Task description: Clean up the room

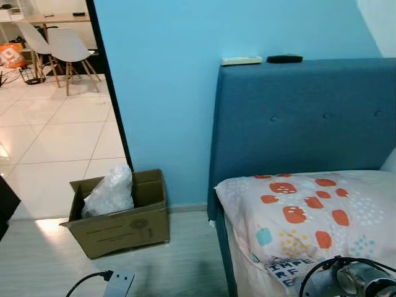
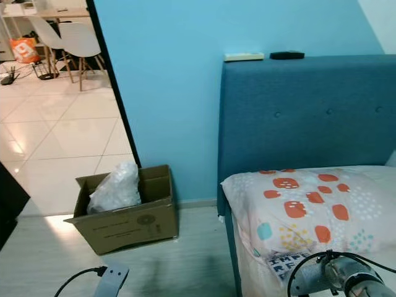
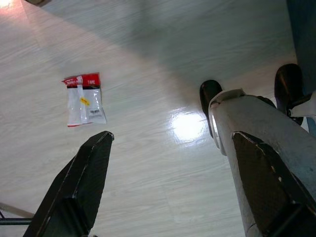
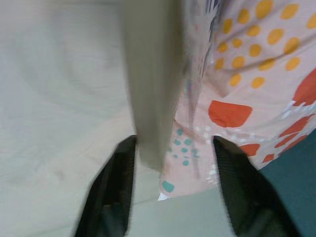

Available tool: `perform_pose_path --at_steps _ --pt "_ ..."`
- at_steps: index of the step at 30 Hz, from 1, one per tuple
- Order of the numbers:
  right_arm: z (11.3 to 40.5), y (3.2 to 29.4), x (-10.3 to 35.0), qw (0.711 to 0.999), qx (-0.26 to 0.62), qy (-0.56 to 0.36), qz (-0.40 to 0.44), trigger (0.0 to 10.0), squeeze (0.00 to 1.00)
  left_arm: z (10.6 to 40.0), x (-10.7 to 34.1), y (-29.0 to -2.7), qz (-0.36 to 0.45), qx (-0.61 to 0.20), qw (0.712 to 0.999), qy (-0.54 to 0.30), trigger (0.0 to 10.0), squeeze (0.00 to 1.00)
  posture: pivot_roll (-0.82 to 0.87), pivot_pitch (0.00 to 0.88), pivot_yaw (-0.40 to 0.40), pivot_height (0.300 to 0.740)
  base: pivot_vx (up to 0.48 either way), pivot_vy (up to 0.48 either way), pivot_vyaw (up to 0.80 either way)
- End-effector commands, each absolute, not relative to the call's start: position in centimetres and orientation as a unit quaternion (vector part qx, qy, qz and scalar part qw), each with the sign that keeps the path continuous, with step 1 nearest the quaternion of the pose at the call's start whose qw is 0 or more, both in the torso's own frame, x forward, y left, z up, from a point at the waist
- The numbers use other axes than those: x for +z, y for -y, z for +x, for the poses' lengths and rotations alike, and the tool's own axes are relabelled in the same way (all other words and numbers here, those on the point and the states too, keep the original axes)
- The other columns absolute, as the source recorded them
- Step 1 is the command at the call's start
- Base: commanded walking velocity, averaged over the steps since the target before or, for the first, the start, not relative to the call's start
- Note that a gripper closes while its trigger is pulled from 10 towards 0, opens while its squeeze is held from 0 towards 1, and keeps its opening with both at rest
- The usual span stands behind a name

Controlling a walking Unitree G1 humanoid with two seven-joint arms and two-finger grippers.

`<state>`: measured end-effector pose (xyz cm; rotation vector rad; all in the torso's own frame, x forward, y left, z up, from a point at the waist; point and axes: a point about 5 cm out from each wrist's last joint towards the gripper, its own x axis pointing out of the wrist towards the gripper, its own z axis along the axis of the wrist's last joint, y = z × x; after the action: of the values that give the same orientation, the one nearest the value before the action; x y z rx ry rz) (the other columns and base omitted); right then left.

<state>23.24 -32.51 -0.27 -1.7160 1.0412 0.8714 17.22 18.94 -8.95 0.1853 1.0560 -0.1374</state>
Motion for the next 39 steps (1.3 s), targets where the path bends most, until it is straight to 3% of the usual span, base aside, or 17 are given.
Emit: perform_pose_path --at_steps 1,11,15,17,18,19,20,22,23,24,25,26,27,28,33,34,39 --pt "23.3 32.5 -0.2 0.453 0.355 -0.425 -0.699 10.0 0.96 17.1 -8.9 -19.5 0.096 -0.063 0.856 -0.505 10.0 0.0 0.01 0.026 0.013 0.72 0.0 0.0 0.0" --pt "23.2 33.4 0.2 0.429 0.344 -0.445 -0.707 10.0 0.94 17.1 -8.9 -19.5 0.094 -0.064 0.856 -0.504 10.0 0.0 0.01 0.027 0.013 0.72 0.0 0.0 0.0" --pt "23.7 33.7 0.7 0.433 0.326 -0.443 -0.714 10.0 0.9 17.1 -8.9 -19.4 0.093 -0.064 0.857 -0.504 10.0 0.0 0.01 0.028 0.011 0.72 0.0 0.0 0.0" --pt "25.0 32.9 1.2 0.483 0.299 -0.423 -0.706 10.0 0.7 17.1 -8.9 -19.4 0.092 -0.063 0.857 -0.504 10.0 0.0 0.01 0.029 0.011 0.72 0.0 0.0 0.0" --pt "25.7 32.2 1.4 0.527 0.283 -0.412 -0.687 10.0 0.4 17.1 -9.0 -19.4 0.091 -0.063 0.856 -0.504 10.0 0.0 0.01 0.028 0.011 0.72 0.0 0.0 0.0" --pt "25.7 32.2 1.4 0.527 0.283 -0.412 -0.687 10.0 0.4 17.1 -9.0 -19.4 0.091 -0.063 0.856 -0.504 10.0 0.0 0.01 0.028 0.011 0.72 0.0 0.0 0.0" --pt "26.1 31.8 1.5 0.555 0.274 -0.405 -0.673 10.0 0.4 17.1 -9.0 -19.4 0.091 -0.063 0.856 -0.504 10.0 0.0 0.01 0.028 0.011 0.72 0.0 0.0 0.0" --pt "26.1 31.8 1.5 0.555 0.274 -0.405 -0.673 10.0 0.4 17.1 -9.0 -19.4 0.091 -0.063 0.856 -0.504 10.0 0.0 0.01 0.028 0.011 0.72 0.0 0.0 0.0" --pt "27.6 30.0 1.9 0.668 0.232 -0.396 -0.586 10.0 0.0 17.0 -9.0 -19.4 0.091 -0.062 0.856 -0.505 10.0 0.0 0.01 0.028 0.011 0.72 0.0 0.0 0.0" --pt "29.1 28.2 2.3 0.759 0.201 -0.382 -0.488 10.0 0.0 17.0 -9.0 -19.4 0.09 -0.062 0.856 -0.505 10.0 0.0 0.0 0.025 0.008 0.72 0.0 0.0 0.0" --pt "30.2 26.3 2.7 0.822 0.187 -0.367 -0.394 10.0 0.0 17.0 -9.0 -19.4 0.09 -0.062 0.856 -0.505 10.0 0.0 0.0 0.024 0.007 0.72 0.0 0.0 0.0" --pt "30.2 26.3 2.7 0.822 0.187 -0.367 -0.394 10.0 0.0 17.0 -9.0 -19.4 0.09 -0.062 0.856 -0.505 10.0 0.0 0.0 0.024 0.007 0.72 0.0 0.0 0.0" --pt "31.1 24.3 2.9 0.857 0.187 -0.355 -0.323 5.0 0.0 17.0 -9.0 -19.4 0.09 -0.062 0.856 -0.505 10.0 0.0 -0.01 0.022 0.006 0.72 0.0 0.0 0.0" --pt "31.6 22.8 2.8 0.871 0.193 -0.351 -0.285 0.0 0.0 17.0 -9.0 -19.3 0.09 -0.063 0.856 -0.505 10.0 0.0 -0.01 0.022 0.006 0.72 0.0 0.0 0.0" --pt "31.8 20.4 2.3 0.884 0.202 -0.349 -0.239 0.0 0.0 17.0 -9.0 -19.2 0.088 -0.063 0.857 -0.504 10.0 0.0 0.0 0.014 -0.007 0.72 0.0 0.0 0.0" --pt "31.7 19.2 1.9 0.895 0.19 -0.354 -0.195 10.0 0.0 17.1 -9.0 -19.1 0.086 -0.06 0.858 -0.503 10.0 0.0 0.0 0.012 -0.014 0.72 0.0 0.0 0.0" --pt "31.1 16.7 0.7 0.912 0.162 -0.356 -0.12 10.0 0.0 17.1 -9.0 -19.1 0.081 -0.054 0.86 -0.501 10.0 0.0 0.01 0.009 -0.017 0.706 0.0 0.0 0.0"
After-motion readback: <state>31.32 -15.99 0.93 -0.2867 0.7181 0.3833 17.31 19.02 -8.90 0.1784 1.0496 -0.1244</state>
